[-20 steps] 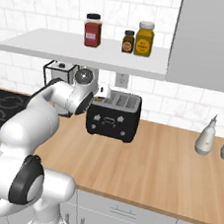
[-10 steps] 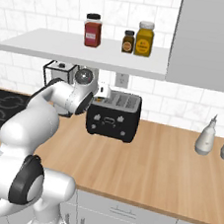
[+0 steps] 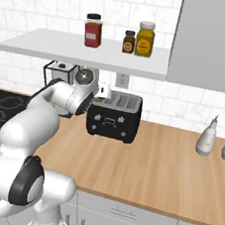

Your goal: Start the toaster. Once the lever pops up, take the bread to the plate on the dining counter.

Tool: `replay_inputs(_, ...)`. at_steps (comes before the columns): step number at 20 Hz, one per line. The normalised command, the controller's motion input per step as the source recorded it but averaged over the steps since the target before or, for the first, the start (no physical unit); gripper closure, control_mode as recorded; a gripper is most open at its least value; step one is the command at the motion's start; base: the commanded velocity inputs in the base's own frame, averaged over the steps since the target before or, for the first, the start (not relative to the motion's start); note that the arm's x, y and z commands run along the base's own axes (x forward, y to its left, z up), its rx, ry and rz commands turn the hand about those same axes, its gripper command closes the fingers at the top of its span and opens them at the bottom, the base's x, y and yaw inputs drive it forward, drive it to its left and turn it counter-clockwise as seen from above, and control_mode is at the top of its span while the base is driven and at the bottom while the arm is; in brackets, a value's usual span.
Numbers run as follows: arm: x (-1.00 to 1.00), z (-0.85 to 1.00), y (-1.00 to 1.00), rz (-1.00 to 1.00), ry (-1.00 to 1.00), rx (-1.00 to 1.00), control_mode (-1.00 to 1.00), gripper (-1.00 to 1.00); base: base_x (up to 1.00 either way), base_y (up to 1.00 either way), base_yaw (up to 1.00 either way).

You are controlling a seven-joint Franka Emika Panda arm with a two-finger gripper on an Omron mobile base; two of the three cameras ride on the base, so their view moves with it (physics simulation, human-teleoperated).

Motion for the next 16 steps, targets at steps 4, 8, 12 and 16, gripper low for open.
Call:
replay_inputs(4, 0.0, 0.0, 0.0, 0.0, 0.0, 0.0, -1.0, -1.0, 0.0, 0.0, 0.0)
replay_inputs(8, 0.0, 0.0, 0.0, 0.0, 0.0, 0.0, -1.0, -1.0, 0.0, 0.0, 0.0)
replay_inputs(12, 0.0, 0.0, 0.0, 0.0, 0.0, 0.0, -1.0, -1.0, 0.0, 0.0, 0.0)
replay_inputs(16, 0.0, 0.0, 0.0, 0.0, 0.0, 0.0, -1.0, -1.0, 0.0, 0.0, 0.0)
